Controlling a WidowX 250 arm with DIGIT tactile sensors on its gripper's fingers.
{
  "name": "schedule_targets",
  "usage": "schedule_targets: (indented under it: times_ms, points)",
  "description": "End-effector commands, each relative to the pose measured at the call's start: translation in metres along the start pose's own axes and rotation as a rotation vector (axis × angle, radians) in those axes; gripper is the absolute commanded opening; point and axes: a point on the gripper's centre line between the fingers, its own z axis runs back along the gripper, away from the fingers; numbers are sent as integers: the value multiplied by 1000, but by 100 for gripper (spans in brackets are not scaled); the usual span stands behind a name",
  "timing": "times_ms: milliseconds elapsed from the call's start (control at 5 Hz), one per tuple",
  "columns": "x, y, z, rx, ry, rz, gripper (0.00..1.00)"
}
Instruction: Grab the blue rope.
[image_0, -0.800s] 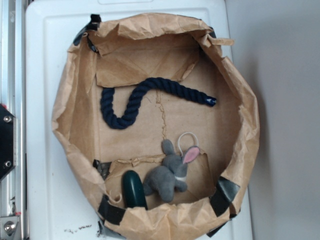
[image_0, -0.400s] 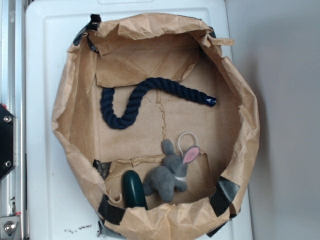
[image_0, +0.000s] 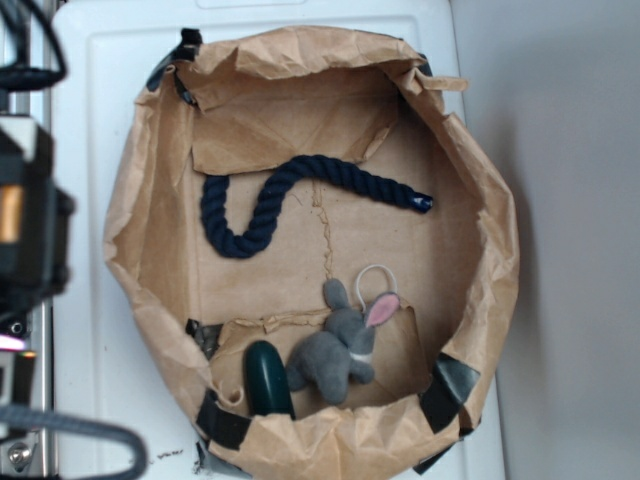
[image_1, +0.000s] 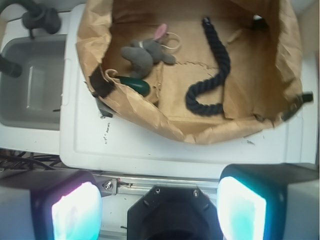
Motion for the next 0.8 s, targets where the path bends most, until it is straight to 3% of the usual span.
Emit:
schedule_targets:
  times_ms: [0, 400, 600]
  points:
    - [32, -1, -19, 13, -8, -132, 100]
    - [84, -16, -73, 44, 32, -170, 100]
    - [114, -8, -97, 26, 55, -172, 100]
